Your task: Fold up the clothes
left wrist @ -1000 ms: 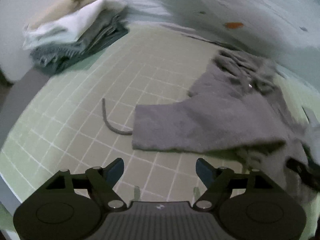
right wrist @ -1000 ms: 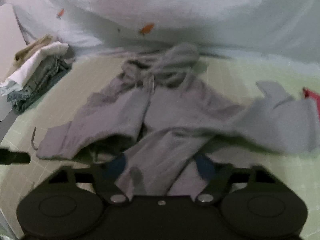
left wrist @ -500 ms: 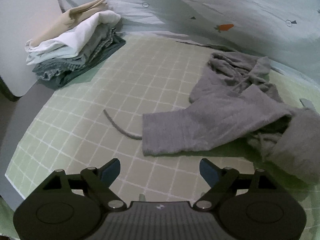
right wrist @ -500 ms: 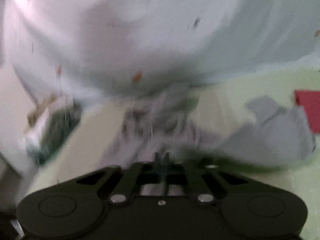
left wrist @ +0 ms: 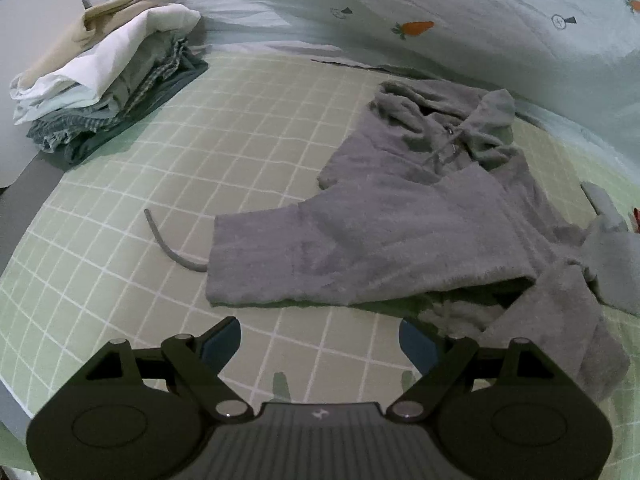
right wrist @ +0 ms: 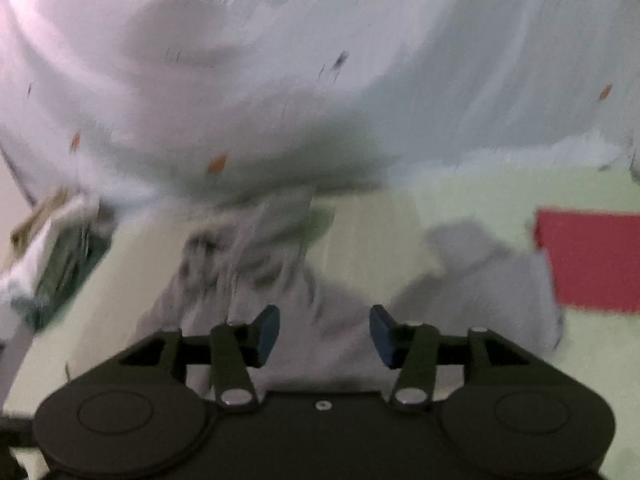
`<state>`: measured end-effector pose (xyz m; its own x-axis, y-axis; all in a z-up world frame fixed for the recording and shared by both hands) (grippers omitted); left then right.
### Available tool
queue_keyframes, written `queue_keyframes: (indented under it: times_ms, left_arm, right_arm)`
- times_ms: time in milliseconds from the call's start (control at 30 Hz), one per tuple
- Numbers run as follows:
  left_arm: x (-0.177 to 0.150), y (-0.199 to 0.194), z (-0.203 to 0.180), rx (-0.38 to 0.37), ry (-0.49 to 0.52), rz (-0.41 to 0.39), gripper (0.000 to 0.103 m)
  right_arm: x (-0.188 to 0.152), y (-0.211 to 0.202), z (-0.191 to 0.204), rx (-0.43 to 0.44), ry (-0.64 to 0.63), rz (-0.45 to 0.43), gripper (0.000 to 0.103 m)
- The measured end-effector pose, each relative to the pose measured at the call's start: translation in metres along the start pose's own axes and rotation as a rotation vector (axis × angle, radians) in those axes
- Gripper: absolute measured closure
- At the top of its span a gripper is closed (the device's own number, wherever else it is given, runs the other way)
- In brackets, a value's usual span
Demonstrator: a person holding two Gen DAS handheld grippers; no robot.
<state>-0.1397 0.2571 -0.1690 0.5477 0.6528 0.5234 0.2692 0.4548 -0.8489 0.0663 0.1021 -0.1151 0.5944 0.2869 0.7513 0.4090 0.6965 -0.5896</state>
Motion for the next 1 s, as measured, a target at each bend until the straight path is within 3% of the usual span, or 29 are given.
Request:
queue_keyframes:
  times_ms: [33, 100, 133, 167, 233, 400, 733, 800, 867, 933, 1000]
  left_arm:
    - [-0.001, 0.001, 0.001, 0.001, 0.001, 0.004, 0.016]
    - [-0.003, 0.003, 0.002, 0.004, 0.003, 0.011, 0.016]
    - [-0.004, 0.003, 0.005, 0.005, 0.001, 0.013, 0.016]
    - [-0.005, 0.003, 0.008, 0.007, -0.001, 0.015, 0.016]
    - [-0.007, 0.003, 0.013, 0.010, -0.005, 0.018, 0.016]
    - [-0.014, 0.003, 0.030, 0.014, -0.010, 0.019, 0.016]
    - [-0.031, 0.001, 0.064, 0.002, -0.010, 0.023, 0.015]
    - [-0.034, 0.000, 0.067, -0.001, -0.010, 0.023, 0.015]
    - [-0.036, -0.001, 0.071, -0.003, -0.009, 0.022, 0.015]
    - [-0.038, -0.002, 0.075, -0.004, -0.009, 0.018, 0.015]
    - [-0.040, -0.004, 0.077, 0.000, -0.013, 0.014, 0.015]
  right_arm:
    - [-0.011, 0.005, 0.008, 0.011, -0.005, 0.027, 0.050]
    - [-0.033, 0.016, 0.023, 0.033, -0.016, 0.079, 0.023]
    - [-0.041, 0.018, 0.032, 0.044, -0.038, 0.097, 0.001]
    - [-0.049, 0.020, 0.041, 0.054, -0.061, 0.115, 0.000]
    - [-0.065, 0.024, 0.057, 0.072, -0.105, 0.149, 0.000]
    - [-0.085, 0.020, 0.070, 0.021, -0.187, 0.145, 0.000]
    - [-0.105, 0.000, 0.102, -0.076, -0.319, 0.082, 0.003]
    - [-0.109, -0.001, 0.104, -0.067, -0.314, 0.092, 0.015]
    - [-0.113, 0.003, 0.103, -0.058, -0.284, 0.122, 0.036]
    - [-0.117, 0.007, 0.099, -0.065, -0.263, 0.143, 0.047]
    - [-0.120, 0.011, 0.095, -0.077, -0.249, 0.154, 0.049]
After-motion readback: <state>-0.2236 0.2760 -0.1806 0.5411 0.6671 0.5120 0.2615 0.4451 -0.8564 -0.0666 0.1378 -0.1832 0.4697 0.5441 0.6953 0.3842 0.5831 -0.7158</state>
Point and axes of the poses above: each gripper's, at about its wrist camera, not at the fingertips, and y roughly the way its jaws point, z to its left, x to its top, the point moved 7 cm from there along y, roughly the way its jaws point, and after that the axes turned 6 degrees about x, right-handed, at the moved point
